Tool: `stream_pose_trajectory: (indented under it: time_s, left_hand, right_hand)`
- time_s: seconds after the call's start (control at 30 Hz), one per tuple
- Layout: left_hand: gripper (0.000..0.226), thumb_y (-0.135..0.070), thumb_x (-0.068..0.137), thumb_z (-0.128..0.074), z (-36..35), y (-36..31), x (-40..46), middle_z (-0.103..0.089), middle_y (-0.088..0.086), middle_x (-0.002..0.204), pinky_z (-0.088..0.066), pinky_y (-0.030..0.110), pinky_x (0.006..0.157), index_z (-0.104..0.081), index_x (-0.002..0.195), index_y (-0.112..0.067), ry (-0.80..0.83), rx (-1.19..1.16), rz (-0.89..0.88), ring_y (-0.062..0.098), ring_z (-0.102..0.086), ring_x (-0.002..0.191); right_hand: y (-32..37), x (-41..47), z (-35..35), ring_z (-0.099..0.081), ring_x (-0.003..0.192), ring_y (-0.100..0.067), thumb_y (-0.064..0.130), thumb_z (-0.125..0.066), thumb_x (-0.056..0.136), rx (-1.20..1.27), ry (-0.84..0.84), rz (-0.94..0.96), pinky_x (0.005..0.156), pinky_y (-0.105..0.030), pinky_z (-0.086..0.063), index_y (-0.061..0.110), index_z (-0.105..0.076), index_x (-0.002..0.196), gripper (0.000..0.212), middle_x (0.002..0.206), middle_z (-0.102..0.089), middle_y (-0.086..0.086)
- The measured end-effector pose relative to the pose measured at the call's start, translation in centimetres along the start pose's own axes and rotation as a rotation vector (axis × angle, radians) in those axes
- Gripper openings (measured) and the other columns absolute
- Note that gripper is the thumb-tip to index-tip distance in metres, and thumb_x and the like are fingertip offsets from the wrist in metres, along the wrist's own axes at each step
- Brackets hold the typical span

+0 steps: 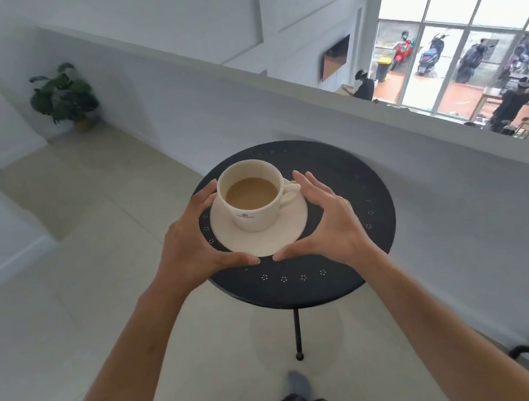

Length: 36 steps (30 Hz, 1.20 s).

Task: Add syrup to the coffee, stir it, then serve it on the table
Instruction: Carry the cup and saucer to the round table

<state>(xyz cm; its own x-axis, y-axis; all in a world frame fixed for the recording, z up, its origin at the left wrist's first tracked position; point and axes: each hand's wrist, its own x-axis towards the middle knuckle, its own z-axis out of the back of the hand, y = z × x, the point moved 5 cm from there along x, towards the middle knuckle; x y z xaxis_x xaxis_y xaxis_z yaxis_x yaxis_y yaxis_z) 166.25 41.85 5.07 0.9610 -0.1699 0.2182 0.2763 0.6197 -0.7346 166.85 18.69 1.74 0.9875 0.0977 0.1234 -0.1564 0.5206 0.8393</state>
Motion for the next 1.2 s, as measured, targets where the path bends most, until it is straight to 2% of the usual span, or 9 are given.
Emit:
stream_pose_trajectory:
  time_s: [0.13, 0.23, 0.3, 0.47, 0.57, 0.7, 0.8, 0.9, 1.2]
  left_hand:
    - [0.131, -0.056, 0.034, -0.097, 0.6, 2.0, 4.9, -0.051, -0.029, 0.134, -0.039, 0.028, 0.105, -0.032, 0.147, -0.045, 0.022, -0.002, 0.009, -0.006, -0.046, 0.121]
    - [0.131, -0.054, 0.035, -0.098, 0.8, 3.5, 8.9, -0.048, -0.038, 0.129, -0.037, 0.022, 0.102, -0.031, 0.147, -0.046, 0.046, -0.021, -0.01, -0.02, -0.042, 0.117]
    - [0.132, -0.054, 0.035, -0.099, 0.7, 4.6, 11.2, -0.049, -0.034, 0.131, -0.035, 0.019, 0.099, -0.03, 0.147, -0.046, 0.068, -0.03, -0.01, -0.024, -0.039, 0.116]
    - [0.134, -0.05, 0.033, -0.099, 0.0, 6.9, 15.8, -0.052, -0.025, 0.138, -0.034, 0.023, 0.105, -0.031, 0.148, -0.043, 0.11, -0.061, -0.012, -0.01, -0.044, 0.126]
    - [0.133, -0.05, 0.033, -0.099, -0.8, 8.1, 17.8, -0.052, -0.023, 0.14, -0.037, 0.039, 0.113, -0.031, 0.147, -0.045, 0.167, -0.082, -0.023, -0.002, -0.045, 0.131]
    - [0.131, -0.064, 0.034, -0.092, -2.5, 9.7, 20.6, -0.05, -0.024, 0.142, -0.031, 0.056, 0.116, -0.027, 0.147, -0.049, 0.283, -0.077, -0.053, 0.007, -0.045, 0.135]
    - [0.132, -0.066, 0.034, -0.091, -4.0, 10.8, 22.5, -0.051, -0.024, 0.141, -0.027, 0.058, 0.117, -0.026, 0.148, -0.05, 0.38, -0.097, -0.085, 0.006, -0.045, 0.135]
    - [0.133, -0.067, 0.035, -0.09, -5.2, 12.0, 24.3, -0.051, -0.023, 0.142, -0.024, 0.059, 0.118, -0.023, 0.149, -0.051, 0.464, -0.106, -0.141, 0.009, -0.043, 0.138]
    - [0.135, -0.048, 0.042, -0.097, -8.4, 15.9, 27.1, -0.049, -0.027, 0.134, -0.024, 0.058, 0.119, -0.02, 0.152, -0.045, 0.631, -0.112, -0.236, 0.008, -0.044, 0.134]
  right_hand:
    - [-0.5, 4.8, -0.5, -0.016, 0.155, -0.01, 0.078, -0.089, 0.027, 0.005, -0.023, -0.021, 0.123, -0.059, -0.02, 0.043, -0.027, 0.155, 0.146, 0.164, -0.027, 0.015]
    - [-1.0, 8.4, -0.8, -0.014, 0.155, -0.008, 0.077, -0.089, 0.027, 0.009, -0.048, -0.031, 0.124, -0.058, -0.018, 0.042, -0.027, 0.155, 0.146, 0.164, -0.027, 0.014]
    - [-1.4, 10.5, -1.0, -0.014, 0.155, -0.006, 0.077, -0.089, 0.028, -0.008, -0.067, -0.038, 0.124, -0.058, -0.018, 0.042, -0.027, 0.155, 0.146, 0.164, -0.028, 0.014]
    - [-2.6, 13.9, -1.6, -0.016, 0.152, 0.001, 0.075, -0.09, 0.03, -0.028, -0.121, -0.078, 0.124, -0.057, -0.019, 0.045, -0.027, 0.155, 0.143, 0.164, -0.029, 0.013]
    - [-3.8, 14.7, -2.2, -0.016, 0.151, 0.003, 0.074, -0.091, 0.031, -0.025, -0.161, -0.117, 0.124, -0.057, -0.02, 0.043, -0.027, 0.155, 0.143, 0.163, -0.032, 0.011]
    - [-5.3, 14.9, -3.0, -0.018, 0.152, -0.001, 0.072, -0.091, 0.034, -0.035, -0.24, -0.193, 0.123, -0.055, -0.023, 0.04, -0.029, 0.156, 0.141, 0.163, -0.033, 0.011]
    - [-6.2, 14.9, -3.7, -0.018, 0.153, -0.002, 0.067, -0.093, 0.039, -0.05, -0.309, -0.235, 0.123, -0.058, -0.023, 0.034, -0.031, 0.156, 0.136, 0.161, -0.036, 0.011]
    - [-7.1, 14.6, -4.7, -0.02, 0.153, -0.004, 0.066, -0.093, 0.041, -0.072, -0.386, -0.299, 0.123, -0.054, -0.025, 0.032, -0.032, 0.156, 0.135, 0.159, -0.038, 0.012]
    - [-9.5, 14.5, -8.2, -0.023, 0.152, -0.006, 0.067, -0.092, 0.041, -0.097, -0.49, -0.433, 0.122, -0.05, -0.031, 0.029, -0.031, 0.157, 0.136, 0.159, -0.04, 0.01]
